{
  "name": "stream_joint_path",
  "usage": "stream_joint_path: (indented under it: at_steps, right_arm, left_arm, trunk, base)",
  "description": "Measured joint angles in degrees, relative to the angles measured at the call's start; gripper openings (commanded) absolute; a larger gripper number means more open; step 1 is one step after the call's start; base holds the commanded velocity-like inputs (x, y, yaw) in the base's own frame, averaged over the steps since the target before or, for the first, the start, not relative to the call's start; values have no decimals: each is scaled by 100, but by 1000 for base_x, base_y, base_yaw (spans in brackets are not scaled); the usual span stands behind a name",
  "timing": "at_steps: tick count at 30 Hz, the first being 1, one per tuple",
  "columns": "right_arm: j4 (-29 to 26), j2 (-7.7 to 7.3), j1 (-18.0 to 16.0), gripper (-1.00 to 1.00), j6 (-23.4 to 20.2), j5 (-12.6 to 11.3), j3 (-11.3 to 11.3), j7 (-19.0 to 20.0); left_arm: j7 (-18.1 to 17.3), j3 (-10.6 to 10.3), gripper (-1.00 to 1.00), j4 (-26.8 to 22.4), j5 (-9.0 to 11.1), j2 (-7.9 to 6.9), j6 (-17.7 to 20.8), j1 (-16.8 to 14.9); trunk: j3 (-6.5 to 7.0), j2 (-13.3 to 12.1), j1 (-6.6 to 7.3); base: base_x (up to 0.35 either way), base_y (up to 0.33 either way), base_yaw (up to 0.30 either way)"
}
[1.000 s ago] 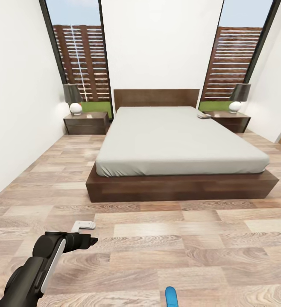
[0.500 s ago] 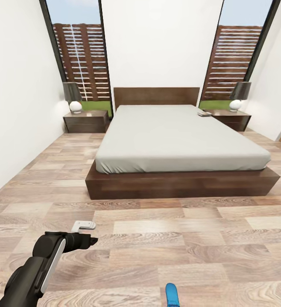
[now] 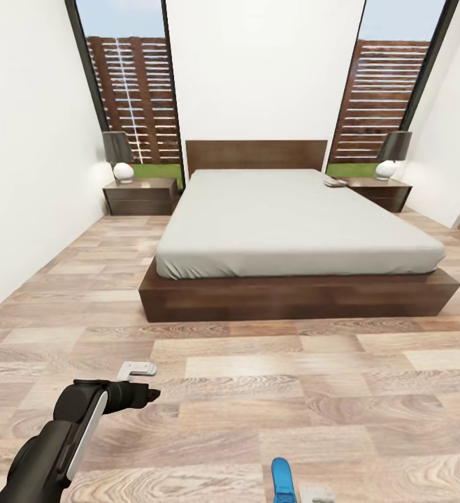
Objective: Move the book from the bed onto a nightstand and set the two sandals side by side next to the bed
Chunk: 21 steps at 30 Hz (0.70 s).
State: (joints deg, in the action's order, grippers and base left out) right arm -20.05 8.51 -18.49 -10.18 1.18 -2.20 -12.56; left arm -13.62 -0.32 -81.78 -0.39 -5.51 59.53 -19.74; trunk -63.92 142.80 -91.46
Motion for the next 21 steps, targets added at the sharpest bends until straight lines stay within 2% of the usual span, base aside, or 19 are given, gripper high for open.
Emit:
stream_joint_path:
  at_steps: [8, 21]
  right_arm:
    - [-175, 63, -347, 100, -475, 2, 6, 5]
    - [-204, 84, -604, 100, -587, -5, 8, 1]
  left_arm:
    - [-4, 0, 100, 0, 0, 0, 0, 0]
    - [-2, 0, 100, -2, 0, 0, 0, 0]
  trunk:
    - [-173, 51, -41]
    - [-461, 68, -74]
  base:
    - [0, 0, 0]
    - [0, 0, 0]
